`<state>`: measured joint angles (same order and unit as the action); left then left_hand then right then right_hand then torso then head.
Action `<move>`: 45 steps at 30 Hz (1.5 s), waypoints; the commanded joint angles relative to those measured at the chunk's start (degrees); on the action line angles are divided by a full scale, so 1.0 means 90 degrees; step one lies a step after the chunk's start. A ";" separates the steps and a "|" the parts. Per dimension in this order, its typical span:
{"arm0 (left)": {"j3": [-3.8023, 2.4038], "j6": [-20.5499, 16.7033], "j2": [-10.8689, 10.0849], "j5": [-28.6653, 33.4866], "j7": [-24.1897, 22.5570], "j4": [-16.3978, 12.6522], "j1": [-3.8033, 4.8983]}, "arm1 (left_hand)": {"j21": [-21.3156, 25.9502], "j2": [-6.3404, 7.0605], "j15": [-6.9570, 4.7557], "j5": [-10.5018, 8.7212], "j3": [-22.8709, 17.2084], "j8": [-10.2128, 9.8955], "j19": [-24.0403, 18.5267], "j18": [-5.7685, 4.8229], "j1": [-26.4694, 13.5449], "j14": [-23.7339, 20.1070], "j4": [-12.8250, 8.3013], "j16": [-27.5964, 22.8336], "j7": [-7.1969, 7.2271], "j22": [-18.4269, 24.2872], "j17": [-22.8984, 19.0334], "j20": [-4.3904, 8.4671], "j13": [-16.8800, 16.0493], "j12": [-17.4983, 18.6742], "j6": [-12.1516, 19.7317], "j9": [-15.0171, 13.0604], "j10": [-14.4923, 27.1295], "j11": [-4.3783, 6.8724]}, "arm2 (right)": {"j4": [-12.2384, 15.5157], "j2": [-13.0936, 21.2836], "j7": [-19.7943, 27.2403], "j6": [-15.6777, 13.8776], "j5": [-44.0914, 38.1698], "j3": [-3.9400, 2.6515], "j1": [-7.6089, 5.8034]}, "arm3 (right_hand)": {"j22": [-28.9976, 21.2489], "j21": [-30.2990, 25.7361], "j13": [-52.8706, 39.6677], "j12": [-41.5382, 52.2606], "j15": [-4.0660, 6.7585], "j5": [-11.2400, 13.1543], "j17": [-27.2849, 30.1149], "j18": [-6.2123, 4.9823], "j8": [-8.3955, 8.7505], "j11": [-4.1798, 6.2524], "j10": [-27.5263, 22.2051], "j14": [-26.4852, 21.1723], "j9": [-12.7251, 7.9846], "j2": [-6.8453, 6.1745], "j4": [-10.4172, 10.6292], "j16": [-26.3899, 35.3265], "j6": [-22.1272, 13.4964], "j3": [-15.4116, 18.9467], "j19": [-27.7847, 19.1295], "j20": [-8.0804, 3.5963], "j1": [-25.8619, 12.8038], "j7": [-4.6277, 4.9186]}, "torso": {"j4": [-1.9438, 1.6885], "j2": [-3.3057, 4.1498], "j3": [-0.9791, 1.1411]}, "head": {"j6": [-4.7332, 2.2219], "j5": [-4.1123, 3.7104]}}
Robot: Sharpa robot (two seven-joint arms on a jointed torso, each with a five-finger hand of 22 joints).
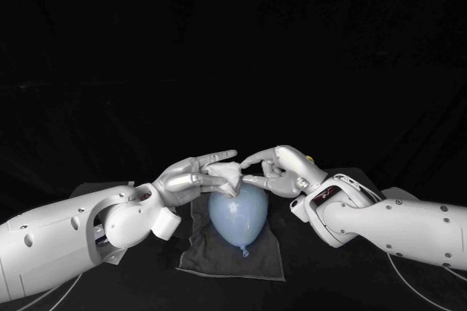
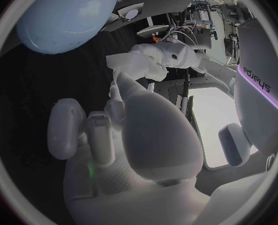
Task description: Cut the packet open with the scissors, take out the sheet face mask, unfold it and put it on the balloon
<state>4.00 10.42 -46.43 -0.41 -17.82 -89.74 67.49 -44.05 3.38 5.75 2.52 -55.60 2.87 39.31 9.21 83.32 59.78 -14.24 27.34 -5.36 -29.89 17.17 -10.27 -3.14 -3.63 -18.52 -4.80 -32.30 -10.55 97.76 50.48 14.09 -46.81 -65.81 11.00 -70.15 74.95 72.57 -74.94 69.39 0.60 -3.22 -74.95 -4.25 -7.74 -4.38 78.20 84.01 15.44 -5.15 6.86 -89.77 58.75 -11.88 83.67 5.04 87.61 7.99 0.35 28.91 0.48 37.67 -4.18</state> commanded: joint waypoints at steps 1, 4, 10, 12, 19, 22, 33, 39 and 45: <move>-0.0007 0.0152 0.0011 0.0248 -0.0047 -0.0037 0.0008 | -0.0002 0.0004 0.0058 0.0020 -0.0233 0.0027 0.0000 0.0099 0.0072 -0.0056 -0.0248 0.0058 -0.0086 0.0006 -0.0024 -0.0063 0.0003 -0.0007 -0.0025 -0.0013 -0.0131 -0.0018 | 0.0038 -0.0007 0.0191 -0.0316 -0.0525 -0.0004 0.0013 | 0.1206 0.0015 -0.1099 0.1600 0.0026 0.0043 -0.1672 0.0118 0.0029 0.0132 0.0896 0.0665 -0.0007 -0.0052 -0.0032 -0.0026 0.0034 -0.0005 0.0077 0.0002 0.0001 0.0012 | -0.0001 0.0000 0.0002 | 0.0003 0.0001; -0.0007 0.0131 0.0006 0.0289 -0.0052 -0.0032 0.0008 | -0.0014 0.0009 0.0106 0.0020 -0.0218 0.0035 -0.0013 0.0092 0.0110 -0.0076 -0.0254 0.0088 -0.0152 0.0003 -0.0045 -0.0092 0.0007 0.0002 -0.0042 -0.0021 -0.0208 -0.0066 | 0.0052 0.0004 0.0246 -0.0454 -0.0562 -0.0004 0.0019 | 0.1206 0.0014 -0.1097 0.1596 0.0025 0.0041 -0.1672 0.0118 0.0031 0.0132 0.0894 0.0665 -0.0008 -0.0051 -0.0034 -0.0026 0.0036 -0.0012 0.0076 0.0002 0.0000 0.0012 | 0.0000 -0.0002 0.0004 | 0.0000 0.0003; -0.0006 0.0103 -0.0017 0.0373 -0.0048 -0.0023 0.0008 | -0.0040 0.0015 0.0169 0.0020 -0.0191 0.0036 -0.0034 0.0090 0.0179 -0.0102 -0.0257 0.0150 -0.0259 -0.0002 -0.0082 -0.0141 0.0037 0.0085 -0.0028 -0.0024 -0.0039 -0.0164 | 0.0066 0.0021 0.0330 -0.0687 -0.0762 -0.0005 0.0035 | 0.1213 0.0046 -0.1109 0.1610 0.0026 0.0041 -0.1672 0.0123 0.0028 0.0135 0.0902 0.0665 -0.0011 -0.0048 -0.0050 -0.0026 0.0058 -0.0045 0.0084 0.0003 0.0007 0.0006 | 0.0002 0.0001 0.0003 | -0.0005 0.0004; -0.0006 0.0104 -0.0020 0.0383 -0.0045 -0.0024 0.0008 | -0.0044 0.0016 0.0174 0.0019 -0.0188 0.0034 -0.0037 0.0091 0.0187 -0.0105 -0.0256 0.0159 -0.0278 -0.0002 -0.0087 -0.0146 0.0039 0.0091 -0.0019 -0.0023 -0.0019 -0.0169 | 0.0067 0.0017 0.0328 -0.0692 -0.0834 -0.0005 0.0042 | 0.1213 0.0046 -0.1109 0.1610 0.0026 0.0041 -0.1672 0.0123 0.0028 0.0135 0.0902 0.0665 -0.0011 -0.0048 -0.0050 -0.0026 0.0058 -0.0045 0.0084 0.0003 0.0007 0.0006 | 0.0002 0.0002 0.0001 | 0.0003 0.0008; -0.0006 0.0113 -0.0026 0.0425 -0.0033 -0.0026 0.0008 | -0.0053 0.0017 0.0182 0.0019 -0.0180 0.0034 -0.0043 0.0096 0.0203 -0.0113 -0.0254 0.0184 -0.0337 -0.0002 -0.0101 -0.0160 0.0040 0.0100 -0.0015 -0.0024 0.0003 -0.0177 | 0.0050 -0.0004 0.0210 -0.0657 -0.1298 -0.0005 0.0107 | 0.1199 -0.0001 -0.1079 0.1569 0.0022 0.0049 -0.1672 0.0114 0.0059 0.0127 0.0875 0.0665 -0.0031 -0.0140 -0.0064 -0.0026 0.0041 -0.0054 0.0062 0.0005 -0.0052 0.0019 | -0.0002 -0.0001 0.0000 | 0.0020 0.0024; -0.0006 0.0120 -0.0030 0.0444 -0.0027 -0.0025 0.0008 | -0.0061 0.0017 0.0184 0.0020 -0.0174 0.0035 -0.0047 0.0101 0.0213 -0.0117 -0.0252 0.0203 -0.0388 -0.0003 -0.0112 -0.0168 0.0036 0.0095 -0.0017 -0.0026 -0.0030 -0.0178 | 0.0026 -0.0014 0.0144 -0.0671 -0.1528 -0.0005 0.0123 | 0.1192 -0.0027 -0.1065 0.1549 0.0018 0.0050 -0.1672 0.0109 0.0071 0.0122 0.0863 0.0665 -0.0037 -0.0165 -0.0063 -0.0026 0.0030 -0.0053 0.0050 0.0006 -0.0075 0.0024 | 0.0000 -0.0001 -0.0001 | 0.0023 0.0029; -0.0005 0.0210 -0.0039 0.0473 0.0025 -0.0047 0.0008 | -0.0079 0.0017 0.0187 0.0019 -0.0164 0.0029 -0.0053 0.0113 0.0226 -0.0126 -0.0250 0.0242 -0.0505 -0.0004 -0.0139 -0.0182 0.0041 0.0103 0.0016 -0.0022 0.0021 -0.0182 | -0.0103 -0.0155 -0.0127 -0.0923 -0.2263 -0.0009 0.0148 | 0.1198 0.0001 -0.1074 0.1556 0.0020 0.0049 -0.1672 0.0113 0.0074 0.0130 0.0868 0.0665 -0.0044 -0.0174 -0.0116 -0.0026 0.0061 -0.0136 0.0053 0.0008 -0.0025 0.0013 | -0.0005 0.0004 0.0008 | 0.0028 0.0053; -0.0005 0.0247 -0.0055 0.0476 0.0058 -0.0065 0.0008 | -0.0092 0.0016 0.0190 0.0019 -0.0162 0.0026 -0.0058 0.0119 0.0236 -0.0130 -0.0250 0.0274 -0.0603 -0.0003 -0.0160 -0.0191 0.0047 0.0111 0.0034 -0.0020 0.0096 -0.0188 | -0.0160 -0.0240 -0.0248 -0.1116 -0.2569 -0.0020 0.0152 | 0.1200 0.0017 -0.1083 0.1563 0.0026 0.0048 -0.1672 0.0114 0.0074 0.0137 0.0874 0.0665 -0.0052 -0.0170 -0.0173 -0.0026 0.0102 -0.0252 0.0053 0.0005 0.0026 0.0006 | -0.0004 0.0008 0.0008 | 0.0050 0.0067; -0.0005 0.0279 -0.0064 0.0476 0.0079 -0.0077 0.0008 | -0.0101 0.0017 0.0192 0.0019 -0.0160 0.0025 -0.0060 0.0121 0.0238 -0.0131 -0.0250 0.0295 -0.0652 -0.0004 -0.0171 -0.0196 0.0051 0.0115 0.0039 -0.0020 0.0149 -0.0191 | -0.0227 -0.0293 -0.0377 -0.1170 -0.2762 -0.0031 0.0154 | 0.1201 0.0027 -0.1094 0.1575 0.0030 0.0048 -0.1672 0.0115 0.0074 0.0141 0.0882 0.0665 -0.0056 -0.0176 -0.0202 -0.0026 0.0124 -0.0316 0.0054 0.0002 0.0042 0.0002 | -0.0003 0.0001 0.0003 | 0.0064 0.0071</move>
<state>4.01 11.40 -47.04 3.32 -17.06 -90.21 67.49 -44.56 3.60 7.41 2.51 -56.91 2.86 38.81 8.90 84.99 58.75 -15.90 29.67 -8.21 -29.85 15.71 -11.59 -2.74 -2.94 -18.52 -4.97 -31.53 -12.28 95.85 47.96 12.32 -54.26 -87.27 10.79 -68.78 74.94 72.45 -75.05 83.58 0.50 -2.99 -74.90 -3.87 -7.40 -3.70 82.89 83.92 15.00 -6.65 5.06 -89.78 59.58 -14.50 83.46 5.05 87.47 7.99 0.31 28.96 0.55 38.18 -3.55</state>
